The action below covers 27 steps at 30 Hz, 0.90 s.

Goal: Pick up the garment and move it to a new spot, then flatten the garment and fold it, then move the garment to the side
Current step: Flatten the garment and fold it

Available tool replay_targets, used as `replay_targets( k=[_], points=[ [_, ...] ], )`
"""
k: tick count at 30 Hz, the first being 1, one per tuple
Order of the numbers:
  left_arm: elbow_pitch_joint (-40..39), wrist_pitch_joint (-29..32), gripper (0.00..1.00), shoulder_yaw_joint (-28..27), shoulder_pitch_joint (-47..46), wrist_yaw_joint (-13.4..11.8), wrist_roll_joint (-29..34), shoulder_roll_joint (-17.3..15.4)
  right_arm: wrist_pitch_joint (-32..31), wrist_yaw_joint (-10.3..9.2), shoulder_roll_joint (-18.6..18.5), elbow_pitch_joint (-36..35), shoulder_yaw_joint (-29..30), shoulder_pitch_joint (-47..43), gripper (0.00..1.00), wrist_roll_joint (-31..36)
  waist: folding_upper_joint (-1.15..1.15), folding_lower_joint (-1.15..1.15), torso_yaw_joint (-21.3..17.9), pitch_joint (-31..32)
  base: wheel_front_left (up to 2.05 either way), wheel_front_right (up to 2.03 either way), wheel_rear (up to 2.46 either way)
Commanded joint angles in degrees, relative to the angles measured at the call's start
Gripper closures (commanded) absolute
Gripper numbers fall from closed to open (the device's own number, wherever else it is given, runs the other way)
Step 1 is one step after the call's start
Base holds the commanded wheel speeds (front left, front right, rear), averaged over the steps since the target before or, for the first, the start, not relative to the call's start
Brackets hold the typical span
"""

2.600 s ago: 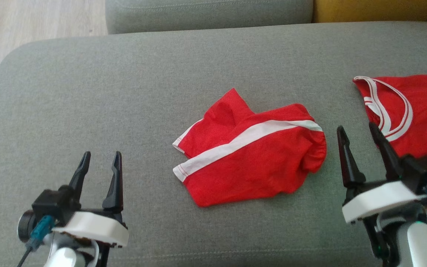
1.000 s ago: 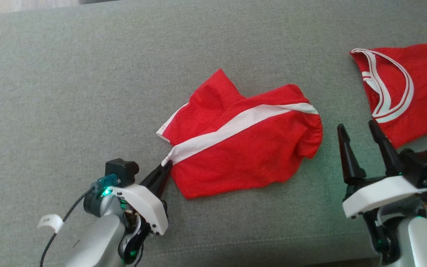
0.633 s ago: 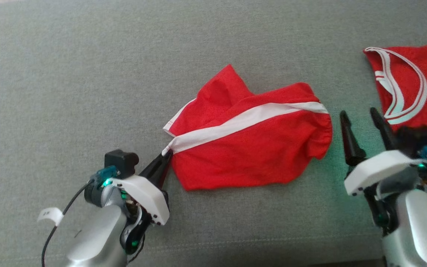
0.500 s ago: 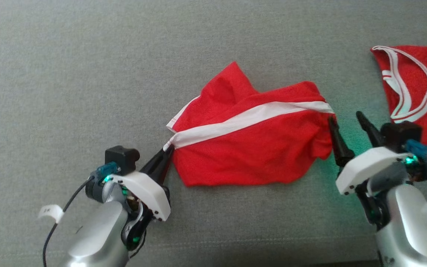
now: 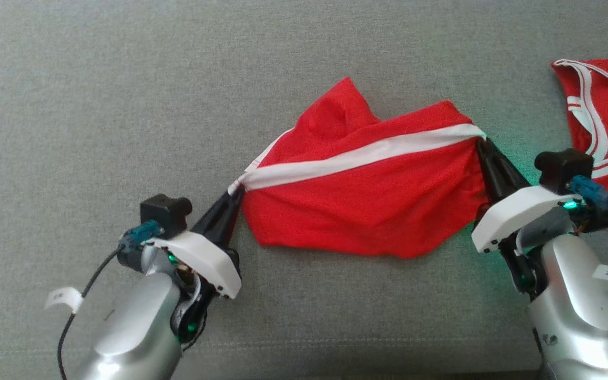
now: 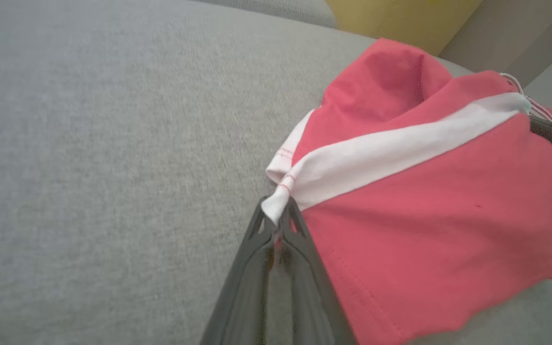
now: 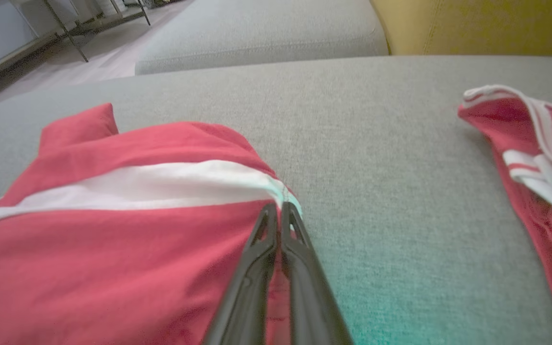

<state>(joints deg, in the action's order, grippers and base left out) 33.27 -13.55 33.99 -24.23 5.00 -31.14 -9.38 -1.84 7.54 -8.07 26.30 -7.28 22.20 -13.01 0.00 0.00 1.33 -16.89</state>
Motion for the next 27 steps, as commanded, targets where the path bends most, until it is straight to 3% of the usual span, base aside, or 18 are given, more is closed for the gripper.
replay_targets(
  k=[1,15,27],
  points=[
    [-2.4,-0.9,1.0,-2.8,-1.8,-0.5,0.6,-1.7,1.1,-0.05,-0.5,-2.7,-1.2,1.2,1.0,-0.3,0.0,0.0,-0.1,0.2,0.0,0.0,0.0],
    [-26.7,-1.4,1.0,-10.3,2.6,-5.2,6.8,-6.0,2.3,-0.05,-1.4,-23.2,1.9,-3.1,1.0,1.2,0.0,0.0,-1.1,5.0,0.0,0.0,0.0],
    [-46.0,1.2,1.0,-14.0,3.4,-9.0,9.4,-9.8,-4.7,-0.05,0.2,-47.3,7.7,-7.2,1.0,4.5,0.0,0.0,-1.6,11.2,0.0,0.0,0.0]
  ],
)
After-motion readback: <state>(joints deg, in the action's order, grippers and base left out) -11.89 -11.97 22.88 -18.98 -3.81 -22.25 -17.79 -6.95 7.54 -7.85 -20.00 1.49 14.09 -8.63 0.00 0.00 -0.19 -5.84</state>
